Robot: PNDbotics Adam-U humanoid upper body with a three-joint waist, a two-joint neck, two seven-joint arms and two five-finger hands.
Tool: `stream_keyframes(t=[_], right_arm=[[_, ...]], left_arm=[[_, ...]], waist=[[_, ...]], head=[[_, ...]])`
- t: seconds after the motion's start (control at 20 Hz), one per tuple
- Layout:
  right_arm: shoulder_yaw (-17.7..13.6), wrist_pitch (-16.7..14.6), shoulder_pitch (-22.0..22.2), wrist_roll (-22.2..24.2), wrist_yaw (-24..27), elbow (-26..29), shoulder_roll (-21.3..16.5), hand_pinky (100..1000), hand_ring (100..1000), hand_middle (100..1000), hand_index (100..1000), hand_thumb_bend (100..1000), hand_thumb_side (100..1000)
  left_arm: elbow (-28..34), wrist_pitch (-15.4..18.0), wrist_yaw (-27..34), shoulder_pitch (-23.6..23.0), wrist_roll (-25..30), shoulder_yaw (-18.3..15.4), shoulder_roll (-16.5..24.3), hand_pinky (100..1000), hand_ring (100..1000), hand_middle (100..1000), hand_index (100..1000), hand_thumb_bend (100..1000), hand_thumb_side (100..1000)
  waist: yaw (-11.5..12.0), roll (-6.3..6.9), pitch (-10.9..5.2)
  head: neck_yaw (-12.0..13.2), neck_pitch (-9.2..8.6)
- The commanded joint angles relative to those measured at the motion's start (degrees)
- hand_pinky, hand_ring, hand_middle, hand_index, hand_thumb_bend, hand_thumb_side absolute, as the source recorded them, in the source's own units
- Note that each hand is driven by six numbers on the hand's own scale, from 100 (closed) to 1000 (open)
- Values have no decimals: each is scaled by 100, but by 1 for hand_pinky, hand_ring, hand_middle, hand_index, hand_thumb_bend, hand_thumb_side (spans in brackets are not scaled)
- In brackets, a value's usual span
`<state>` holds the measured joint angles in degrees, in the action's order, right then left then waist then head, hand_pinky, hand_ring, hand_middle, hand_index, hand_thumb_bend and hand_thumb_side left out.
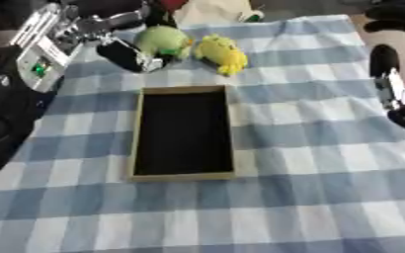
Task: Pick up objects on the table and place them in the box.
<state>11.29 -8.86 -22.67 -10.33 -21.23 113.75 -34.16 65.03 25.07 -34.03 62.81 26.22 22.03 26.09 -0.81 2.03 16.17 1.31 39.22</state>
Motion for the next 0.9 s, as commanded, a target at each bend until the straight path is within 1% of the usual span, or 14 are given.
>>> stream_keyframes(t=[0.05, 0.35, 0.4, 0.45, 0.55, 0.6, 0.65, 0.7, 0.75, 0.8, 0.85, 0.9], right_arm=[[-43, -15, -64, 12, 44, 84, -126, 796, 730, 750, 835, 100, 762], [-36, -20, -78, 20, 60, 84, -99, 796, 730, 750, 834, 100, 763], [-35, -20, -78, 22, 61, 84, -99, 796, 730, 750, 833, 100, 763], [-36, -18, -74, 22, 62, 84, -99, 796, 730, 750, 833, 100, 763], [-37, -15, -70, 25, 63, 84, -99, 797, 730, 750, 833, 100, 764], [-37, -15, -69, 25, 63, 84, -97, 796, 730, 750, 832, 100, 764], [-39, -15, -69, 24, 63, 84, -95, 797, 730, 749, 832, 100, 764], [-41, -15, -70, 23, 64, 84, -94, 797, 730, 749, 832, 100, 763], [-42, -14, -70, 24, 63, 84, -96, 797, 730, 749, 832, 100, 764], [-43, -12, -70, 25, 61, 84, -99, 797, 730, 749, 832, 100, 764], [-45, -10, -70, 25, 58, 84, -102, 797, 730, 749, 831, 100, 763], [-47, -9, -70, 24, 58, 84, -105, 797, 730, 749, 831, 100, 763]], left_arm=[[-219, 90, -244, 49, 60, 39, -169, 645, 499, 476, 728, 100, 380], [-760, 302, -770, -44, 8, 31, -577, 681, 533, 516, 757, 100, 417], [-823, 333, -854, -52, -29, 17, -614, 697, 552, 538, 772, 100, 432], [-879, 350, -938, -61, -86, -8, -647, 710, 568, 558, 783, 100, 427], [-956, 377, -1109, -71, -244, -54, -687, 753, 628, 629, 826, 100, 476], [-985, 387, -1195, -75, -337, -72, -699, 768, 671, 676, 846, 100, 468], [-972, 402, -1300, -72, -454, -88, -698, 781, 700, 704, 861, 100, 498], [-948, 417, -1408, -79, -581, -97, -694, 800, 730, 736, 882, 100, 549], [-916, 427, -1488, -88, -708, -111, -684, 820, 757, 761, 898, 118, 615], [-867, 431, -1534, -96, -830, -127, -664, 838, 781, 783, 909, 156, 665], [-797, 427, -1549, -102, -938, -145, -633, 842, 788, 789, 912, 164, 684], [-722, 412, -1535, -108, -1022, -162, -598, 851, 796, 796, 917, 180, 742]], waist=[[-14, -27, -129], [-33, -45, -100], [-36, -48, -96], [-39, -51, -91], [-43, -56, -85], [-45, -57, -83], [-44, -59, -80], [-43, -61, -78], [-38, -64, -76], [-34, -66, -74], [-28, -68, -73], [-24, -69, -72]], head=[[1, -52], [2, -57], [3, -56], [5, -54], [6, -50], [6, -51], [4, -52], [2, -54], [-1, -57], [-2, -59], [-4, -61], [-6, -62]])
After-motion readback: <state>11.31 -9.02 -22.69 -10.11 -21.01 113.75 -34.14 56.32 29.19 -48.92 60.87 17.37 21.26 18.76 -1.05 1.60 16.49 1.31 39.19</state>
